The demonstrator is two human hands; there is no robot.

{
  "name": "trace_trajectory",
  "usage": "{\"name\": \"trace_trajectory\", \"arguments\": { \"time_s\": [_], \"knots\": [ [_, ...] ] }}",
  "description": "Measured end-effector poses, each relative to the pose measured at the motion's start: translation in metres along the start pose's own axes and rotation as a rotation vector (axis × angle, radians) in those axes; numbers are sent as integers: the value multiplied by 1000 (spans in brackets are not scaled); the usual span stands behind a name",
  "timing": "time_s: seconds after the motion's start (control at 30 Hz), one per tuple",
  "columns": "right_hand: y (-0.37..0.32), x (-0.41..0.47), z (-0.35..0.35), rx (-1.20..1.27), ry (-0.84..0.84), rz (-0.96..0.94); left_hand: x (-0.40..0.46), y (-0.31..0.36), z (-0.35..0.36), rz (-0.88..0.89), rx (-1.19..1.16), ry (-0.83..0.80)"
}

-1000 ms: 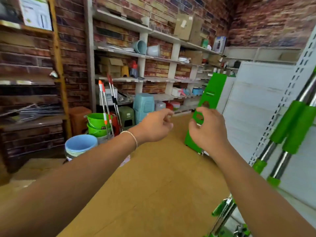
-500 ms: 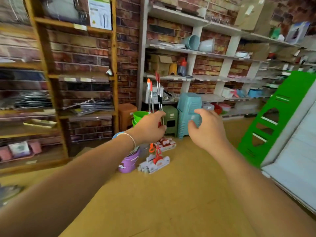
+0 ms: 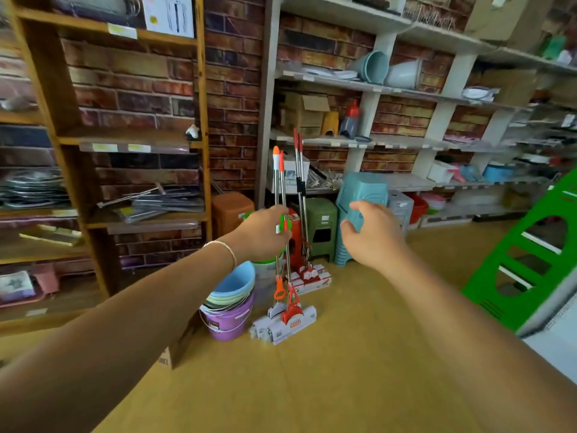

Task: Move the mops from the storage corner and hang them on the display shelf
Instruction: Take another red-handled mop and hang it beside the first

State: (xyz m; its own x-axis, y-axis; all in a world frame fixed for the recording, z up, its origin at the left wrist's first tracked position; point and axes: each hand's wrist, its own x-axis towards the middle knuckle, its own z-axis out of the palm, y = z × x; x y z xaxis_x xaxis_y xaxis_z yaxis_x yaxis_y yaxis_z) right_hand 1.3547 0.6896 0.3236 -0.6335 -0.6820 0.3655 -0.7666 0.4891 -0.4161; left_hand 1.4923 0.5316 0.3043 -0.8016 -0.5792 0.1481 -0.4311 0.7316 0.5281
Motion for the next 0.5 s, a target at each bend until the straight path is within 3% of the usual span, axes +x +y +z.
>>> {"name": "trace_trajectory", "arguments": {
  "time_s": [0.23,0.5],
  "knots": [
    [26,91,47,-12,-9,8,117,-19,27,72,11,-54],
    [67,205,84,-39,-4,148,269,-46,43,158,-1,-151]
  ]
}}
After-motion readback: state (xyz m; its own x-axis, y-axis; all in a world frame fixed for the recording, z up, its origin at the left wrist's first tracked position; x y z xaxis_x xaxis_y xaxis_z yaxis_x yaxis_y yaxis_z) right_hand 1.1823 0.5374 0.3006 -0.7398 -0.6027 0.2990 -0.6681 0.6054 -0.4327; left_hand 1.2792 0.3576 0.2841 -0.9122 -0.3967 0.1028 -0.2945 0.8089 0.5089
